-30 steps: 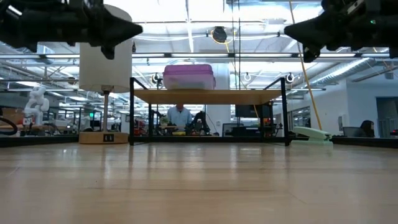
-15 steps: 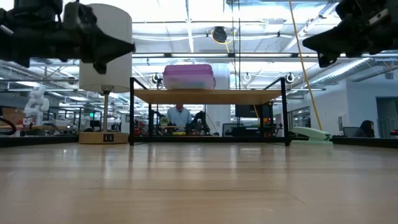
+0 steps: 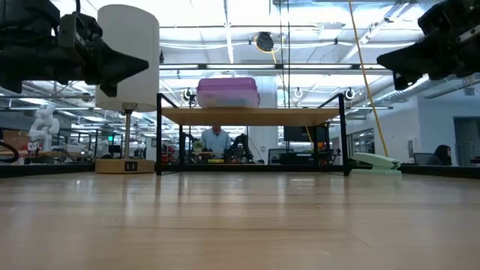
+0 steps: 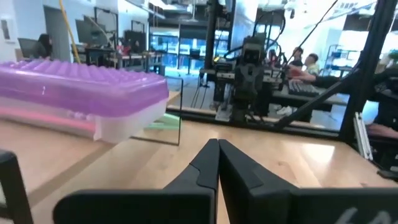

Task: Pack school essentials
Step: Return to Home Position

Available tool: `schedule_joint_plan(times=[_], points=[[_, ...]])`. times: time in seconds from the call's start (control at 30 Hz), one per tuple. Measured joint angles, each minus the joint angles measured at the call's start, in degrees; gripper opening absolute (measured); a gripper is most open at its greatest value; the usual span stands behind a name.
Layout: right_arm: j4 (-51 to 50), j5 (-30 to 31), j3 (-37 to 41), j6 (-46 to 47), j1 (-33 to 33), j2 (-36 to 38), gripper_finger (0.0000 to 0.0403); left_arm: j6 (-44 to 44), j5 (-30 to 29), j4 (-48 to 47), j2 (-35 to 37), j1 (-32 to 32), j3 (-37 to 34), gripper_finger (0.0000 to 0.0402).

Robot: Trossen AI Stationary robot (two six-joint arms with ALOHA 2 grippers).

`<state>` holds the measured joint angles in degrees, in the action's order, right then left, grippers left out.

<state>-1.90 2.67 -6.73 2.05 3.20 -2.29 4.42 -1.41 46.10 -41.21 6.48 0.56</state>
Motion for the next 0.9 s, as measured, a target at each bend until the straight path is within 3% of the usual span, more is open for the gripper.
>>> schedule_joint_plan(times=[0.3, 0.73, 0.9], points=[[2.30, -1.37, 4.35, 2.43, 0.00, 2.20, 0.0000, -0.87, -0.10, -6.22, 5.58, 0.00, 0.00, 0.0007], [3.92, -2.66, 5.73, 1.11, -0.15, 2.13, 0.0000, -1.72, -0.17, -5.35, 2.33, 0.00, 0.01, 0.0005], [3.75, -2.77, 5.78, 1.68, -0.15, 2.15, 0.0000, -2.33, -0.09, -7.84, 6.31, 0.00, 0.02, 0.0003]])
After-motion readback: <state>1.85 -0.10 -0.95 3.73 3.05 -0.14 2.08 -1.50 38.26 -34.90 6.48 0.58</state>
